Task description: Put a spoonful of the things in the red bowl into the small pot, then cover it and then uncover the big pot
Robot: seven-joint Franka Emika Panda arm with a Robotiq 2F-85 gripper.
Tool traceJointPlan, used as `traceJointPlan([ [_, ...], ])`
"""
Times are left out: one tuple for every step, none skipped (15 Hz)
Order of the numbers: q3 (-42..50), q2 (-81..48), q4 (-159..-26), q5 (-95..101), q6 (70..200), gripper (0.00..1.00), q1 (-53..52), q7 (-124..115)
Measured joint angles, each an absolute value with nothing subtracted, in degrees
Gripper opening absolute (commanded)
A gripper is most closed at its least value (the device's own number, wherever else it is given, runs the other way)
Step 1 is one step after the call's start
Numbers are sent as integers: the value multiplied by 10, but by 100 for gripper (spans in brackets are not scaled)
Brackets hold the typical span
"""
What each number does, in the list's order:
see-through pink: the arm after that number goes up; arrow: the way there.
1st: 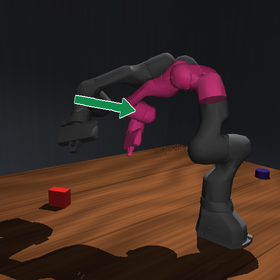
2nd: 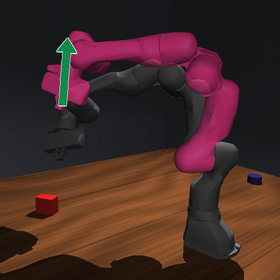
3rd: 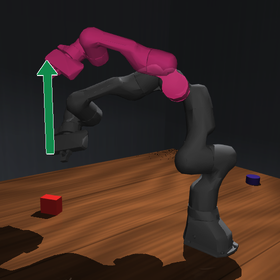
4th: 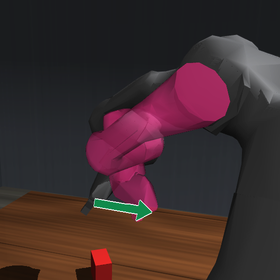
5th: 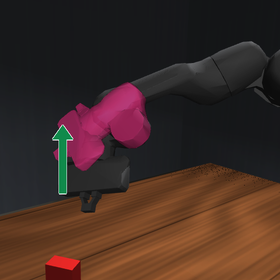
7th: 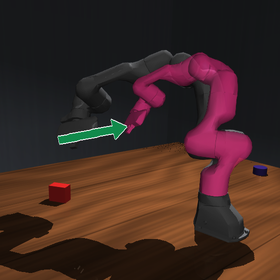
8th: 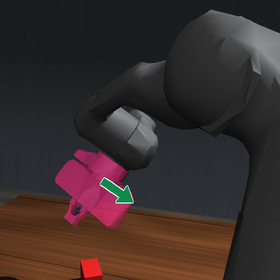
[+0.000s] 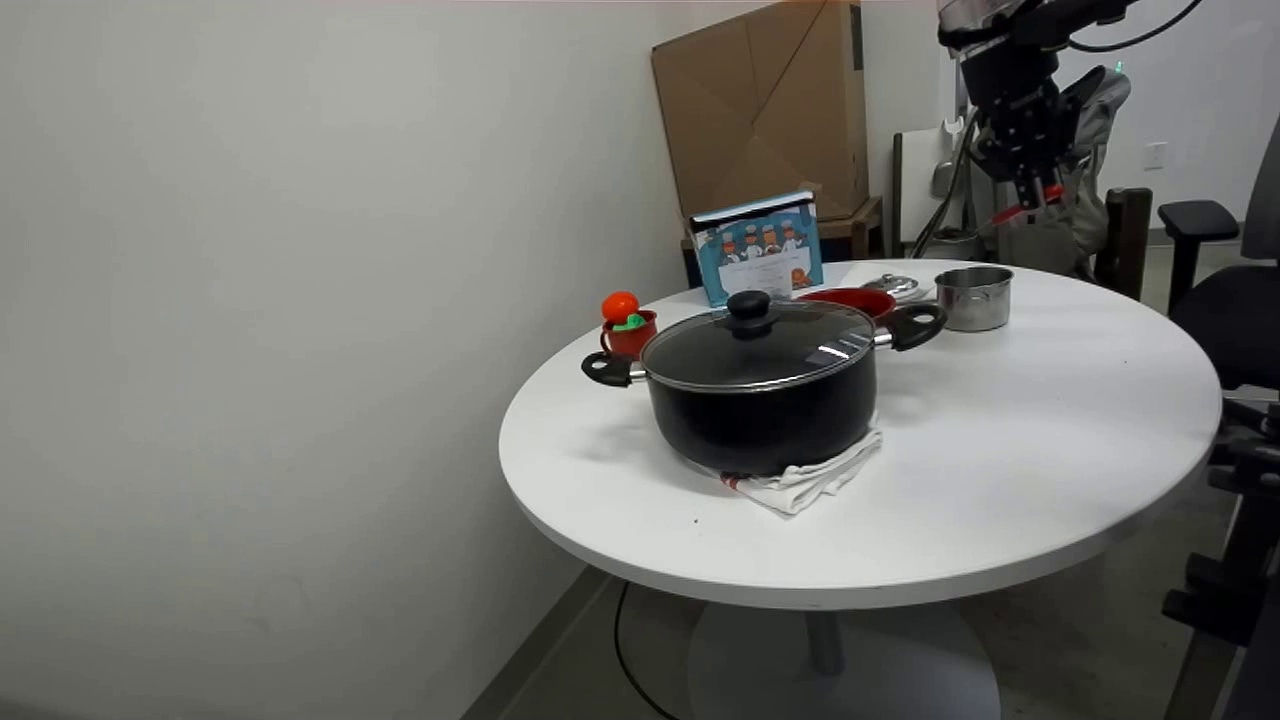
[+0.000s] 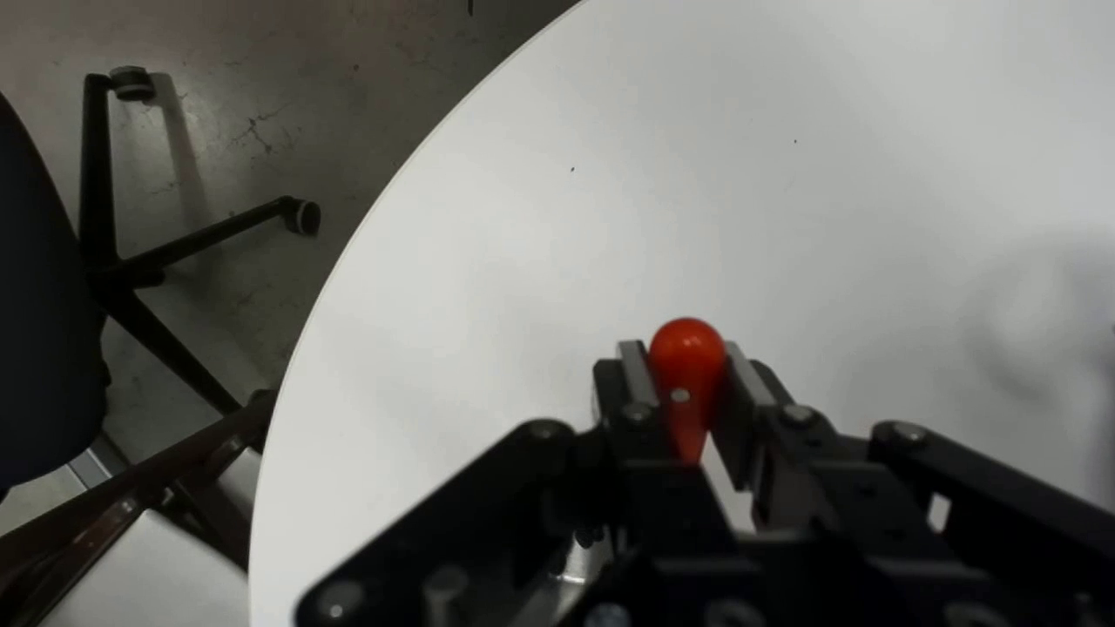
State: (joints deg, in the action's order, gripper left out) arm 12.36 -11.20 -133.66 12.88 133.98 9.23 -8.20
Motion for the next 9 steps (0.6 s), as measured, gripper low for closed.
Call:
traceJointPlan([
  [124, -119, -1331, 126, 1336, 11, 93, -82],
  [124, -126, -1325, 124, 1333, 11, 95, -82],
  [124, -133, -1318, 121, 1328, 11, 96, -82],
  [124, -140, -1312, 117, 1322, 11, 97, -81],
  [124, -146, -1305, 113, 1316, 11, 99, -81],
  [124, -153, -1298, 107, 1309, 11, 101, -80],
  [124, -160, -1291, 102, 1301, 11, 103, -79],
  [124, -166, -1284, 97, 1294, 11, 105, -78],
  [124, -173, -1277, 90, 1286, 11, 106, -77],
])
